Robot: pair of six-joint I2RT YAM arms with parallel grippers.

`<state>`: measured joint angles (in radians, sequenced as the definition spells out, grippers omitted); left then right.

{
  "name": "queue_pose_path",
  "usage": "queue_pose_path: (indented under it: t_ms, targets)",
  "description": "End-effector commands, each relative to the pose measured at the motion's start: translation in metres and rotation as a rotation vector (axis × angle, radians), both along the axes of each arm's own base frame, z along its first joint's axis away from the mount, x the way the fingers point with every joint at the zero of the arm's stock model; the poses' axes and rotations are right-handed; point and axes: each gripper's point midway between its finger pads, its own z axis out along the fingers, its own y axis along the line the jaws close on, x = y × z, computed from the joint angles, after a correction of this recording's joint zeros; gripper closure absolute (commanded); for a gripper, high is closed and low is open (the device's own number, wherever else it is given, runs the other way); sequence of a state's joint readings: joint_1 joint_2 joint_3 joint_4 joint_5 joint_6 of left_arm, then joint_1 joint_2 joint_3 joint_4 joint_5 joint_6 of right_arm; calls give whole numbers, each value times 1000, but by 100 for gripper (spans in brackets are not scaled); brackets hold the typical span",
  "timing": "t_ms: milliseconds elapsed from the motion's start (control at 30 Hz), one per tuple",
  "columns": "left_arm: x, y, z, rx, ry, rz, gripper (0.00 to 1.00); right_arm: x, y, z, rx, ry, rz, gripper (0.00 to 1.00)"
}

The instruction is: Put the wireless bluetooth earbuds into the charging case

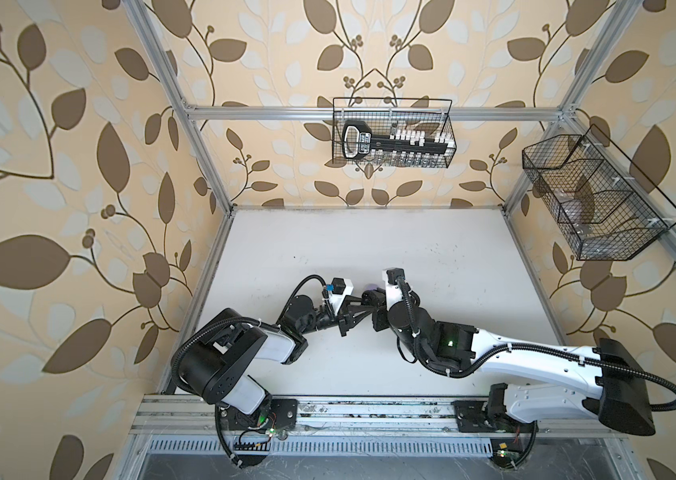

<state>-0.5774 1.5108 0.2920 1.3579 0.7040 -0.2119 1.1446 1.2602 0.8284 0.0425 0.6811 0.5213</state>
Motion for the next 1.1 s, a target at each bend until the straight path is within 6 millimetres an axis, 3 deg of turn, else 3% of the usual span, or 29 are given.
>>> queue_pose_path:
  t_ms: [0,267,300,400,1067]
  targets:
    - [-10,0,24,-57,-70,-23,100,1,1,-5,-14,-17,-8,89]
    - [-15,3,25,-60,-72,-25,100,3,4,-8,-25,-19,-14,89]
    - [-18,4,33,-75,-95,-25,100,3,5,-9,-26,-19,-13,89]
    - [-18,6,36,-81,-98,-18,100,2,7,-9,-21,-18,-5,90]
    - [-18,16,44,-110,-99,44,100,-29,16,-6,138,-10,90,92]
